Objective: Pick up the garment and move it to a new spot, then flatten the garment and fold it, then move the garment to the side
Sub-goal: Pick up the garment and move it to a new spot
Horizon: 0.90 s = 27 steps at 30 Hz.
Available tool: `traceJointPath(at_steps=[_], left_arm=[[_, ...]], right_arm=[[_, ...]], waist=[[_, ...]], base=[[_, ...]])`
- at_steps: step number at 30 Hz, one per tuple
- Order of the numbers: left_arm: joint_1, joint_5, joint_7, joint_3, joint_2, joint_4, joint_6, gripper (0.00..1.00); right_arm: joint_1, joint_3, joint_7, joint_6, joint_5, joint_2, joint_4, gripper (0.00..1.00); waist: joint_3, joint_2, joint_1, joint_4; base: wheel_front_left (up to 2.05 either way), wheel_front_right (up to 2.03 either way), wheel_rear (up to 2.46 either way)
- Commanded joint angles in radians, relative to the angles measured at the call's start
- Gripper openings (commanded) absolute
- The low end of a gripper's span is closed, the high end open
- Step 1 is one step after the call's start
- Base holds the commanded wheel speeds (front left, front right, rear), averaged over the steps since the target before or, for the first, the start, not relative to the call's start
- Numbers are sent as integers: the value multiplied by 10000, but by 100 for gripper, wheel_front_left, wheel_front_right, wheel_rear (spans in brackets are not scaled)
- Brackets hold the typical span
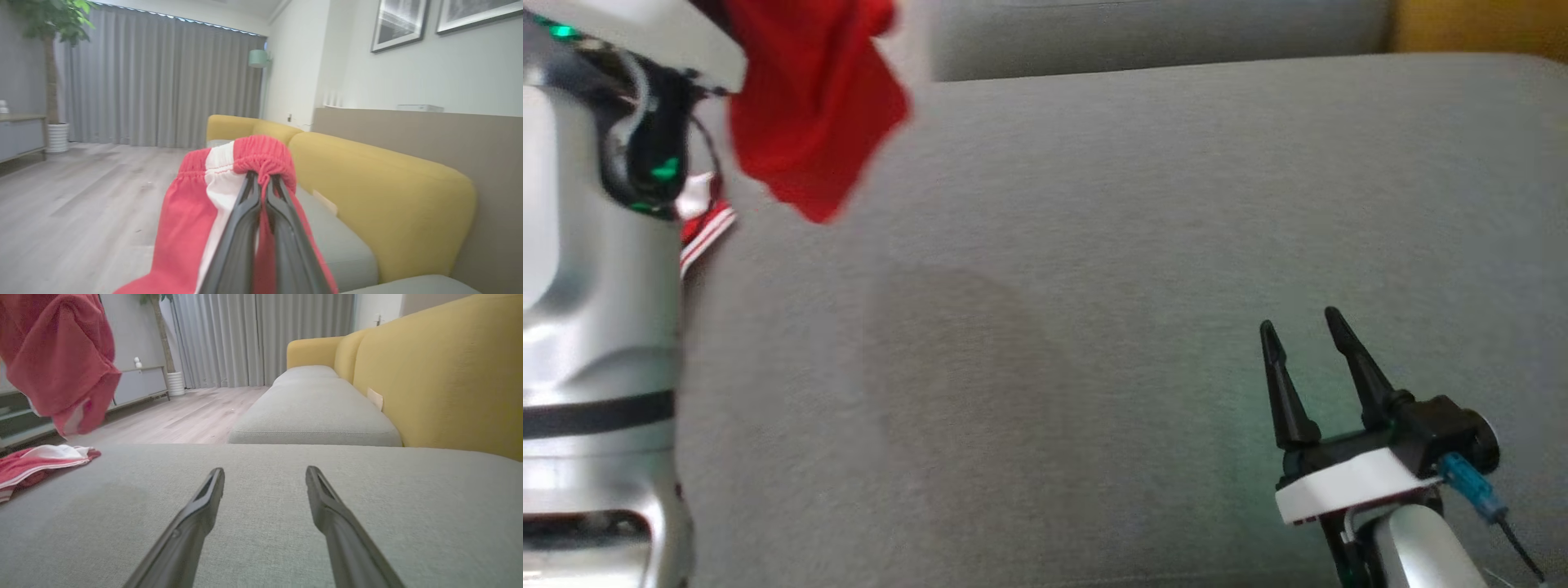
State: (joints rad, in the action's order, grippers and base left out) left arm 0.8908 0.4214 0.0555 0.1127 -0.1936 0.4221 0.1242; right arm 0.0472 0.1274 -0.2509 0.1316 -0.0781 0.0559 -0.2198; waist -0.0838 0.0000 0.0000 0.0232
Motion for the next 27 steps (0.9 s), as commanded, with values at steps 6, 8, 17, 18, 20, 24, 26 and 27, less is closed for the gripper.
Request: traceJointPath(at_steps=[6, 8, 17, 18, 20, 24, 26, 27], left_arm=[[234, 361, 268, 322, 630, -738, 9, 0], [130, 466, 99, 544, 876, -587, 16, 0], [-1415, 465, -2013, 2207, 1380, 1060, 45, 0], [-1688, 405, -2358, 2431, 1396, 1321, 35, 0], [-2215, 147, -2812, 2912, 1416, 1894, -108, 0], [-3229, 943, -3101, 4189, 1428, 2497, -265, 0], [-3591, 1519, -3146, 4881, 1430, 2473, -413, 0], [-3736, 1782, -3157, 5230, 1430, 2401, -511, 0]], right_arm=[[370, 454, -109, -9, -496, -54, 476, 100], [425, 554, -109, -9, -615, -54, 480, 100], [433, 662, -109, -9, -778, -55, 486, 100], [406, 641, -109, -9, -763, -56, 481, 100], [331, 619, -109, -9, -715, -56, 467, 100], [142, 547, -109, -9, -634, -56, 435, 100], [12, 496, -109, -9, -568, -56, 388, 100], [-58, 478, -109, -9, -531, -56, 365, 100]], waist=[[-369, 0, 0, -1737], [-513, 0, 0, -2081], [-865, 0, 0, -3047], [-865, 0, 0, -3086], [-846, 0, 0, -3145], [-714, 0, 0, -3139], [-568, 0, 0, -3048], [-481, 0, 0, -2984]], base=[[0, 0, 0], [0, 0, 0], [0, 0, 0], [0, 0, 0], [0, 0, 0], [0, 0, 0], [0, 0, 0], [0, 0, 0]])
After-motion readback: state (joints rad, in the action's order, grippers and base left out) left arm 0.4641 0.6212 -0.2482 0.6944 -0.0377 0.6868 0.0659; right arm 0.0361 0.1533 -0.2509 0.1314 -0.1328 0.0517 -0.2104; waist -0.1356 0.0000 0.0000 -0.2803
